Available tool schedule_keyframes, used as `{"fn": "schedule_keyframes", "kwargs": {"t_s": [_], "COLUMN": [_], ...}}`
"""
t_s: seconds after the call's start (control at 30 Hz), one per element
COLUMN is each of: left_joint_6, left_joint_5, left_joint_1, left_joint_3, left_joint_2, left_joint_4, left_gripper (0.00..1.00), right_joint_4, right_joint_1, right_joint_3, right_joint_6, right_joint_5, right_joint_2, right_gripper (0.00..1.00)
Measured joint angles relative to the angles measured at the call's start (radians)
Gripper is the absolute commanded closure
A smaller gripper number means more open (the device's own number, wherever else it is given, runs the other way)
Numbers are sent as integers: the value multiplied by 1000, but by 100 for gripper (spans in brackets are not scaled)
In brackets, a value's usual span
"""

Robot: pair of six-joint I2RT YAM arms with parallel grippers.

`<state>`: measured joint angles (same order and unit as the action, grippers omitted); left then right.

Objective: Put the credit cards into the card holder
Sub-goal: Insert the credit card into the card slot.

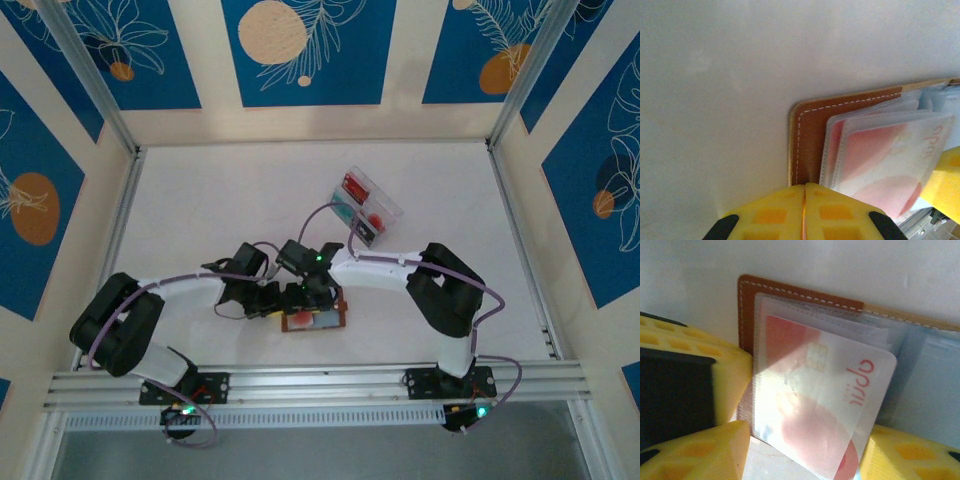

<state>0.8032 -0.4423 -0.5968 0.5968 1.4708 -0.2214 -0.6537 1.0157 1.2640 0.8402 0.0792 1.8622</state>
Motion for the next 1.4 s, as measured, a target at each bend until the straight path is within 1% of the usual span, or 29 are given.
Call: {"fn": "schedule_keyframes", "kwargs": {"t_s": [0.1, 0.3, 0.53, 0.9, 1.2, 1.3, 1.37, 1.4], "left_joint_6": [4, 19, 18, 18, 18, 17, 17, 17], "left_joint_5": [1, 0, -1, -1, -2, -2, -2, -2], "left_joint_1": [-2, -1, -2, -2, -2, -2, -2, -2], "left_joint_3": [-2, -8, -9, -12, -14, -14, -14, -14], "left_joint_2": [0, 0, -1, -3, -4, -4, -4, -4], "left_joint_4": [6, 17, 20, 21, 25, 26, 26, 26], "left_gripper": [92, 92, 92, 92, 92, 92, 92, 92], "right_joint_4": [-41, -130, -132, -117, 23, 28, 5, -9], "right_joint_1": [3, 15, 19, 5, -32, -35, -41, -47], "right_joint_3": [44, 107, 110, 105, -10, -16, -16, -16], "right_joint_6": [-8, -32, -40, -48, -44, -66, -94, -108], "right_joint_5": [46, 86, 96, 44, -53, -32, -1, 11], "right_joint_2": [9, 56, 63, 70, 16, -5, -37, -54], "right_gripper": [40, 39, 41, 42, 42, 46, 53, 60]}}
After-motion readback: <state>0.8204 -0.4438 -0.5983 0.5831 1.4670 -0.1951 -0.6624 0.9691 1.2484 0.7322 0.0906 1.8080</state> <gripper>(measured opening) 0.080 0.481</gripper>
